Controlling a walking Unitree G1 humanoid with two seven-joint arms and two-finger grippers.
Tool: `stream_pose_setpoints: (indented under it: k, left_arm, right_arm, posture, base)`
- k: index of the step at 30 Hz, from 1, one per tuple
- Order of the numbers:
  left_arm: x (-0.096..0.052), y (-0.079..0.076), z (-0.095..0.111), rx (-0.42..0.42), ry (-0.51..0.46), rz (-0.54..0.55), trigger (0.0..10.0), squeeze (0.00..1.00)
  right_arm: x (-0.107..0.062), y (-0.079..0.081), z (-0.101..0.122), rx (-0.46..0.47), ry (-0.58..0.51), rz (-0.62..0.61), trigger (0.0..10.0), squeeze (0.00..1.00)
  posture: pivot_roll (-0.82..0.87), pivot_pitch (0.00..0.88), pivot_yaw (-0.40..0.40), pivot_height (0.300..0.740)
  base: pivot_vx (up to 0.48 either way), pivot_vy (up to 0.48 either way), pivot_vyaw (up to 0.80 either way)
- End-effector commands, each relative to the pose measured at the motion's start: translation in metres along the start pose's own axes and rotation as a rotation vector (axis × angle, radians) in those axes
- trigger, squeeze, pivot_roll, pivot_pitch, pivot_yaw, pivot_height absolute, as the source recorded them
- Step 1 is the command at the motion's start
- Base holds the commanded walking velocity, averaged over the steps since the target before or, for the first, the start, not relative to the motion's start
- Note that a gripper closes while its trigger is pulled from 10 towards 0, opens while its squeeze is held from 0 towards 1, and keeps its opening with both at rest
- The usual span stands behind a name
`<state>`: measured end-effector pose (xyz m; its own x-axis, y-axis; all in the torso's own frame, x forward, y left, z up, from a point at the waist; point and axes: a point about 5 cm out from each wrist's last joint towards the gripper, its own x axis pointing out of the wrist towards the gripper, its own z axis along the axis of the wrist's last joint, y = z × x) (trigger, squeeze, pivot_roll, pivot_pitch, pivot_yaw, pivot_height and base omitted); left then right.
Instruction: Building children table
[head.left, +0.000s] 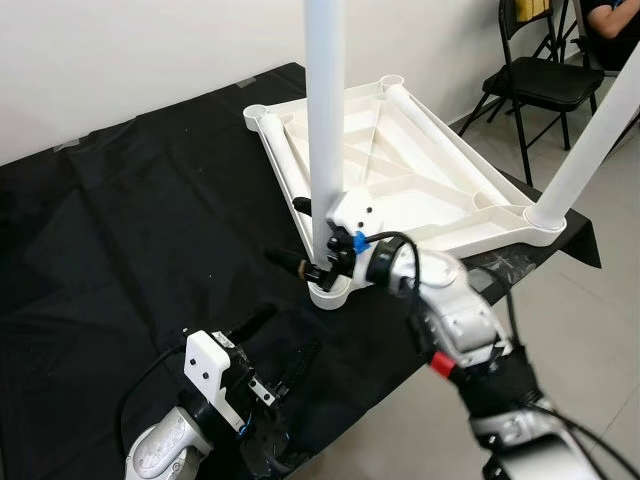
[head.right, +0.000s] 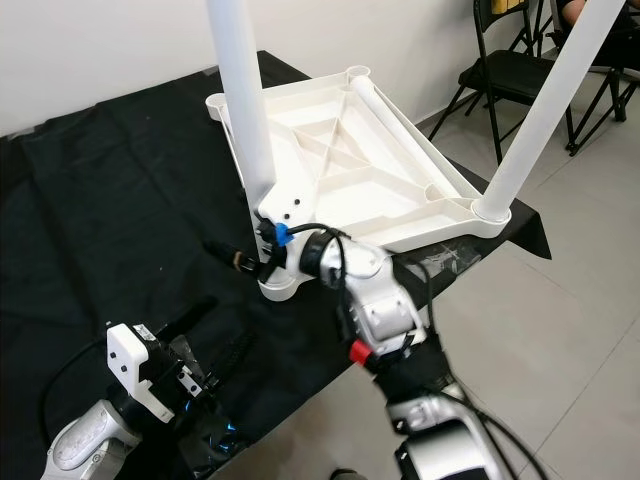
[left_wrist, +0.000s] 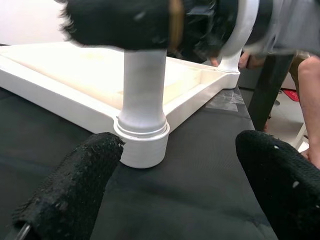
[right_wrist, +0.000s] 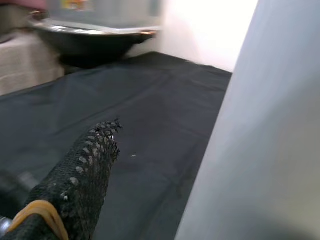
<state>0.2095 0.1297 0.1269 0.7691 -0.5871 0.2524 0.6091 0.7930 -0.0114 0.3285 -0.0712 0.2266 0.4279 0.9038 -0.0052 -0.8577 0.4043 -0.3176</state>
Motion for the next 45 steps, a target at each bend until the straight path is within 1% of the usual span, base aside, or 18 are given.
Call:
stream_pose_setpoints:
  k: [1,9,10,13,26,27,28,29,30,31,32,34,39,40,41,42,43,45]
  left_arm:
    - [-0.003,0.000,-0.003,-0.006,0.021,0.008,10.0,0.00]
    - [-0.004,-0.001,-0.003,-0.007,0.022,0.007,10.0,0.00]
    - [-0.004,-0.001,-0.003,-0.007,0.022,0.006,10.0,0.00]
    - [-0.004,-0.001,-0.002,-0.008,0.023,0.006,10.0,0.00]
    - [-0.004,0.000,-0.002,-0.010,0.025,0.003,10.0,0.00]
    - [-0.004,0.000,-0.002,-0.011,0.024,0.004,10.0,0.00]
    - [-0.003,0.000,-0.002,-0.011,0.023,0.005,10.0,0.00]
    - [-0.003,0.000,-0.002,-0.011,0.023,0.005,10.0,0.00]
    - [-0.003,0.000,-0.002,-0.011,0.023,0.005,10.0,0.00]
    - [-0.003,0.001,-0.002,-0.011,0.023,0.006,10.0,0.00]
    - [-0.003,0.001,-0.002,-0.011,0.023,0.006,10.0,0.00]
    - [-0.003,0.002,-0.002,-0.010,0.023,0.009,10.0,0.00]
    - [-0.002,0.004,-0.002,-0.009,0.024,0.008,10.0,0.00]
    - [-0.002,0.004,-0.003,-0.007,0.026,0.005,10.0,0.00]
    - [-0.002,0.004,-0.003,-0.007,0.026,0.005,10.0,0.00]
    - [-0.002,0.004,-0.003,-0.006,0.027,0.005,10.0,0.00]
    - [-0.002,0.004,-0.003,-0.005,0.026,0.007,10.0,0.00]
    - [-0.002,0.004,-0.003,-0.004,0.024,0.010,10.0,0.00]
  right_arm:
    - [0.004,0.002,0.009,-0.022,-0.043,0.094,10.0,0.00]
    - [-0.006,-0.016,0.020,-0.031,-0.072,0.173,10.0,0.00]
    - [-0.008,-0.017,0.019,-0.025,-0.065,0.177,0.2,0.00]
    - [-0.011,-0.020,0.015,-0.015,-0.052,0.193,0.0,0.00]
    - [-0.013,-0.012,-0.002,0.062,-0.045,0.153,0.0,0.00]
    - [-0.009,-0.007,-0.009,0.098,-0.027,0.077,0.0,0.00]
    - [0.000,-0.001,-0.028,0.133,0.068,-0.190,0.0,0.00]
    - [0.000,-0.001,-0.028,0.133,0.068,-0.190,0.0,0.00]
    - [0.002,0.000,-0.033,0.136,0.094,-0.258,0.0,0.00]
    - [-0.003,-0.007,-0.041,0.177,0.138,-0.518,0.0,0.00]
    - [-0.003,-0.007,-0.041,0.177,0.138,-0.518,0.0,0.00]
    - [-0.007,0.017,-0.050,0.218,0.173,-0.655,0.0,0.00]
    - [-0.001,0.038,-0.053,0.255,0.179,-0.620,0.0,0.00]
    - [0.003,0.040,-0.052,0.258,0.183,-0.590,1.1,0.00]
    - [0.003,0.040,-0.052,0.258,0.183,-0.590,1.1,0.00]
    - [0.003,0.039,-0.052,0.254,0.185,-0.581,9.2,0.00]
    - [0.003,0.034,-0.050,0.244,0.179,-0.579,10.0,0.00]
    - [0.004,0.027,-0.045,0.220,0.162,-0.571,10.0,0.00]
  posture:
    - [0.04,0.154,0.009,0.740]
    - [0.03,0.162,0.013,0.740]
    - [0.03,0.165,0.014,0.740]
    - [0.04,0.170,0.017,0.740]
    - [0.03,0.173,0.020,0.740]
    - [0.02,0.172,0.015,0.740]
    - [0.02,0.174,0.011,0.740]
    - [0.02,0.174,0.011,0.740]
    - [0.02,0.174,0.011,0.740]
    - [0.02,0.174,0.016,0.740]
    - [0.02,0.174,0.016,0.740]
    - [0.02,0.173,0.015,0.740]
    - [0.02,0.164,0.025,0.740]
    - [0.03,0.159,0.022,0.740]
    - [0.03,0.159,0.022,0.740]
    - [0.03,0.159,0.022,0.740]
    - [0.03,0.162,0.018,0.740]
    - [0.04,0.164,0.016,0.740]
  base:
    - [0.000,0.000,0.00]
    - [0.000,0.000,0.00]
    - [0.000,0.000,0.00]
    - [0.000,0.000,0.00]
    - [0.000,0.000,0.00]
    - [0.000,0.000,0.00]
    - [0.000,0.000,0.00]
    - [0.000,0.000,0.00]
    - [0.000,0.000,0.00]
    - [0.000,0.000,0.00]
    - [0.000,0.000,0.00]
    - [0.000,0.000,0.00]
    - [0.000,0.000,0.00]
    - [0.000,0.000,0.00]
    - [0.000,0.000,0.00]
    - [0.000,0.000,0.00]
    - [0.000,0.000,0.00]
    - [0.000,0.000,0.00]
